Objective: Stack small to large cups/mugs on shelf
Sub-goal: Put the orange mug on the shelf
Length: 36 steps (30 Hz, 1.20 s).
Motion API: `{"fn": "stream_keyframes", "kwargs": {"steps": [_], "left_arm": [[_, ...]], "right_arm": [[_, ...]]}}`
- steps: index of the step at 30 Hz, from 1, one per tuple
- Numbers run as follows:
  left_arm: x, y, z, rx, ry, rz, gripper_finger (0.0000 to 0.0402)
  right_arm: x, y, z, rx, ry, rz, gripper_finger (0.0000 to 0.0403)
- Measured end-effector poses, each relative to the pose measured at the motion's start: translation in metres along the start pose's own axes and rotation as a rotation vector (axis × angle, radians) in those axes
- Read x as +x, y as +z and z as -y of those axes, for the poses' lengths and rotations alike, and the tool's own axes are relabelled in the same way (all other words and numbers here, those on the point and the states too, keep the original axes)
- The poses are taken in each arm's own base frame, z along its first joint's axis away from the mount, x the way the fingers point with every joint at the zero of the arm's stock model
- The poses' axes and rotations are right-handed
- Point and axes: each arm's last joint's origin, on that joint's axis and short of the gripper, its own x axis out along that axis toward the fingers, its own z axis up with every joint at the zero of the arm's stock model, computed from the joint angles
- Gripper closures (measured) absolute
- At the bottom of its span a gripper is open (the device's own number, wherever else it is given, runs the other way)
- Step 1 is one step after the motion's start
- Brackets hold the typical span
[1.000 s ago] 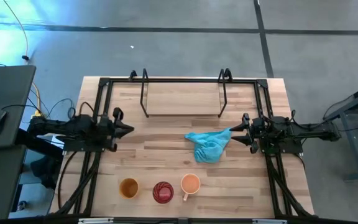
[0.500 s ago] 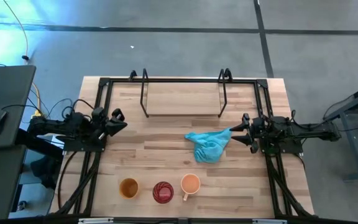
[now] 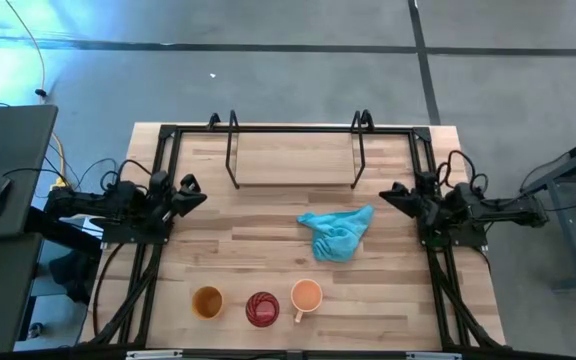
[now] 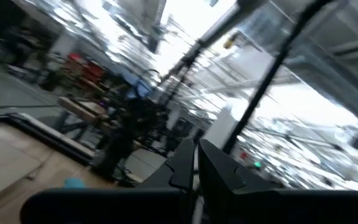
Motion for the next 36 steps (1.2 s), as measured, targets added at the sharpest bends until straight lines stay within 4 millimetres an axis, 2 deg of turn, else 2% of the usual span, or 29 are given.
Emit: {"fn": "stream_keyframes", "kwargs": {"steps": [3,7,11,17,23,36], "left_arm": [[0.0,0.001,-0.001,0.0,0.024,0.02,0.0389],[0.0,0.001,-0.001,0.002,0.039,0.032,0.0389],[0.0,0.0,-0.003,0.014,0.071,0.025,0.0389],[0.0,-0.002,-0.002,-0.071,0.039,-0.003,0.0389],[0.0,-0.002,-0.002,-0.074,0.044,0.001,0.0389],[0.0,-0.001,-0.004,-0.064,0.1,0.038,0.0389]], "right_arm": [[0.0,0.0,0.0,-0.017,-0.002,-0.002,0.0226],[0.0,0.001,0.002,-0.122,-0.043,0.029,0.0226],[0.0,0.003,0.004,-0.081,-0.102,0.093,0.0226],[0.0,-0.001,0.008,-0.189,-0.152,0.056,0.0226],[-0.002,-0.005,0.015,-0.211,-0.233,0.015,0.0226],[-0.001,-0.006,0.014,-0.209,-0.203,-0.015,0.0226]]}}
